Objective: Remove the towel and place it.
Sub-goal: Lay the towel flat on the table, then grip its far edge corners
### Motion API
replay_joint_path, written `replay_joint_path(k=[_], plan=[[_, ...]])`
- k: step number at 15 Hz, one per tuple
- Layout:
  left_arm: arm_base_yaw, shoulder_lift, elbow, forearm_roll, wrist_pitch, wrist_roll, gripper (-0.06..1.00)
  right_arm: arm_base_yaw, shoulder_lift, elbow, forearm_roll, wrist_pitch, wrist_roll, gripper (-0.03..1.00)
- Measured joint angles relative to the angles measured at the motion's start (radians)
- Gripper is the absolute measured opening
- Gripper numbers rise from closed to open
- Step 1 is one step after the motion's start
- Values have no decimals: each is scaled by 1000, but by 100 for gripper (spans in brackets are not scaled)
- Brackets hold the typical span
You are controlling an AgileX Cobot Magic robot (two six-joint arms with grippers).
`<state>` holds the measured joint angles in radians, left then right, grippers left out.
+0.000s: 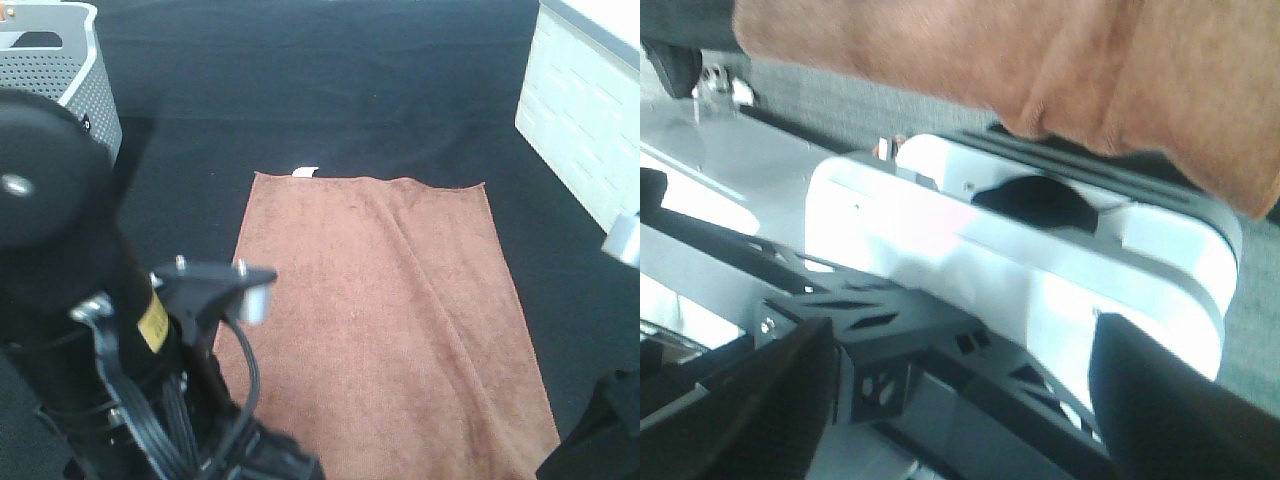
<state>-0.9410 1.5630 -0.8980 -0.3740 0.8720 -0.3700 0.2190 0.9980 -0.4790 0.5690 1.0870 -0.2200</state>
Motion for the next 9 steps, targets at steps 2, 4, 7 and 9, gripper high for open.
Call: replay_joint_path(k=[2, 4, 7, 9], plan=[[0, -65, -2, 71, -32, -30, 72, -3, -63, 0, 2, -3, 8, 70], [0, -80, -22, 115, -27, -32, 74, -2, -86, -1, -27, -36, 65, 70], [0, -82, -124, 159, 75, 83, 90, -4, -87, -95, -204, -52, 182, 70], [0, -82, -160, 170, 111, 126, 92, -4, -58, -196, -314, -57, 243, 70]])
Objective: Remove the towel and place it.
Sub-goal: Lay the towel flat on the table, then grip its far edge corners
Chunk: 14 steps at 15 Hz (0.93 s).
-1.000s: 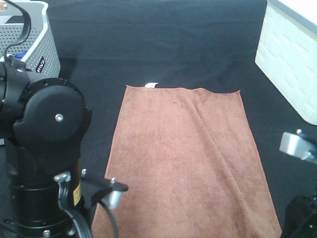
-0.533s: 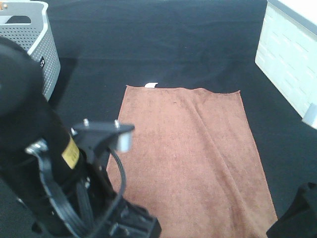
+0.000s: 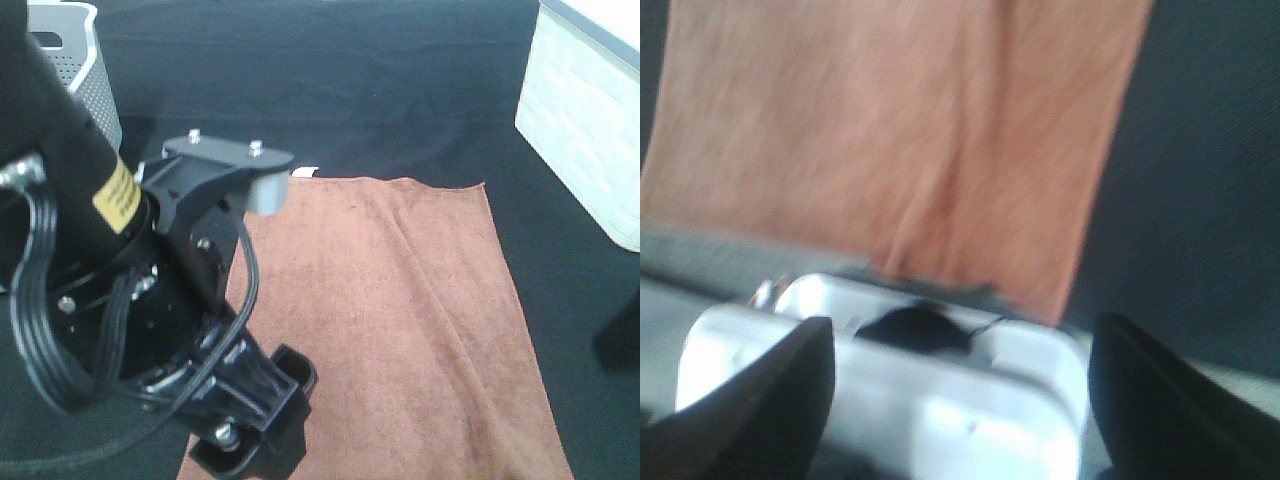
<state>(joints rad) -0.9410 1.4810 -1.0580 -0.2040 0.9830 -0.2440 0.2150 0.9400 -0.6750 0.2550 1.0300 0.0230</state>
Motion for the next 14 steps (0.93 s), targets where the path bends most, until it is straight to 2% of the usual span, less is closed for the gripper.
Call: replay_joint_path(k=[2, 3, 7, 9, 12, 14], plan=[[20, 0, -34, 26, 7, 18, 92, -5, 90, -114, -63, -17, 19, 69], [63, 0, -41, 26, 8, 28, 92, -5, 156, -165, -80, -23, 20, 69], [339, 23, -130, 22, 9, 187, 92, -5, 385, -392, -93, -38, 20, 68], [435, 79, -203, -2, 12, 263, 92, -5, 491, -514, -90, -38, 19, 68], [485, 119, -235, -2, -28, 288, 92, -50, 655, -702, -51, -13, 16, 68], [488, 130, -242, -2, -49, 307, 92, -147, 718, -793, 25, 6, -33, 68]])
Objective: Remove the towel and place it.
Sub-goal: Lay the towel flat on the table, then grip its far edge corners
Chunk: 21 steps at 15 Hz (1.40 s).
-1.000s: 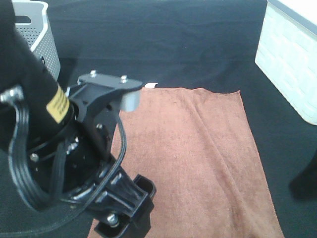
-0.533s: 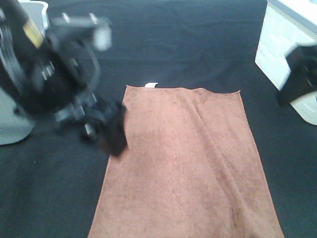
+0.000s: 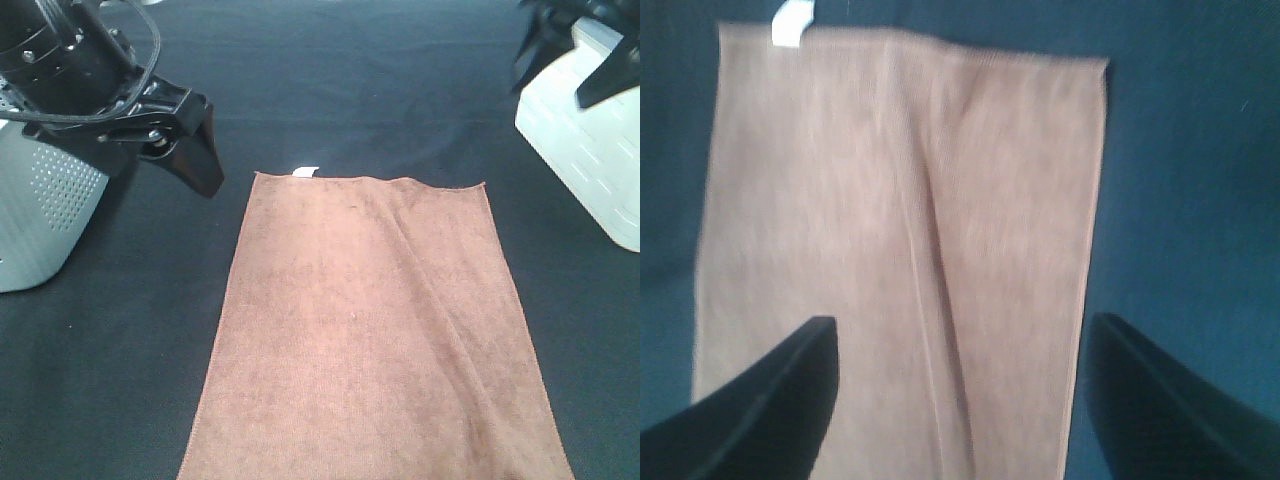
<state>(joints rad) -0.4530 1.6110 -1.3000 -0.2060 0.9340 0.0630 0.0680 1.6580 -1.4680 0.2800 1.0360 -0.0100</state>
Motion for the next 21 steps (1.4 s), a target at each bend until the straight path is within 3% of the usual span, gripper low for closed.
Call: replay_joint_path(k=[3, 6, 11, 14, 17, 21], plan=[[50, 115, -132, 0, -2, 38, 92, -86, 51, -44, 132, 25, -145, 68], [109, 310, -338, -8, 61, 87, 91, -86, 52, -46, 135, 34, -180, 68], [118, 451, -453, -29, 84, 85, 91, -86, 114, -46, -9, 20, -133, 68], [146, 572, -599, -56, 105, 85, 91, -84, 238, -46, -25, -6, -131, 75], [170, 742, -797, -70, 211, 85, 91, -56, 331, -46, -45, -86, -131, 76], [191, 914, -1008, -100, 262, 70, 91, -10, 429, -63, -87, -219, -131, 76]])
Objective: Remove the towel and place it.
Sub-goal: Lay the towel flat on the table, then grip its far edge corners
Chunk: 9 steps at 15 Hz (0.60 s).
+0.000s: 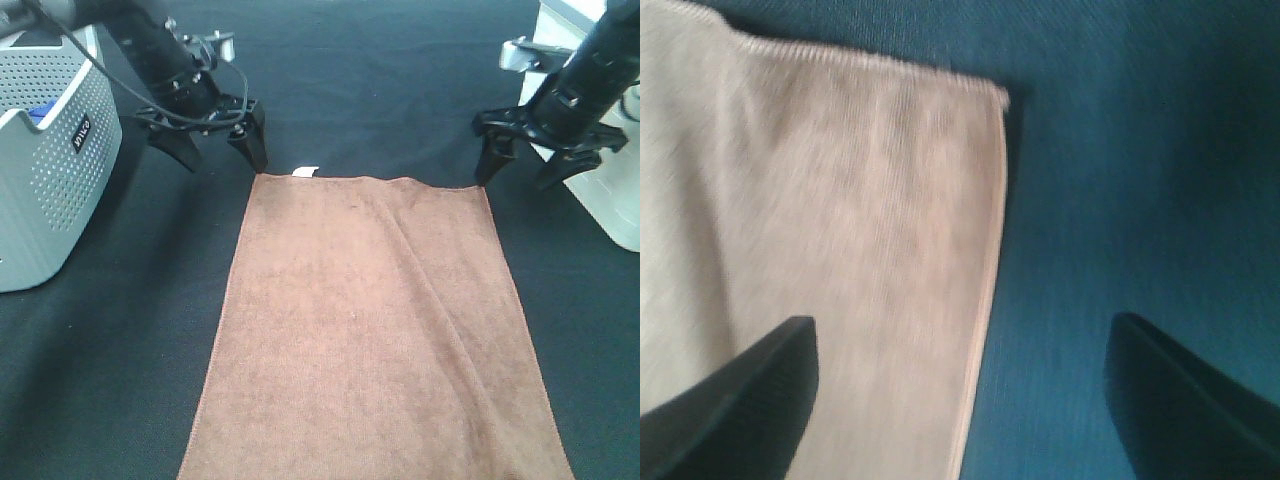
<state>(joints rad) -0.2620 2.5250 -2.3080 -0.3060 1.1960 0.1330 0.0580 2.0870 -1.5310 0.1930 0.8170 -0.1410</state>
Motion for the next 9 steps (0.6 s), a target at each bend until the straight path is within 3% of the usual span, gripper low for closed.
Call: replay_joint_path(k=[3, 9], plan=[[1, 106, -91, -45, 0, 10, 91, 0, 83, -93, -7, -14, 0, 76], [2, 153, -107, -76, -56, 15, 91, 0, 243, -184, -1, -18, -1, 76]])
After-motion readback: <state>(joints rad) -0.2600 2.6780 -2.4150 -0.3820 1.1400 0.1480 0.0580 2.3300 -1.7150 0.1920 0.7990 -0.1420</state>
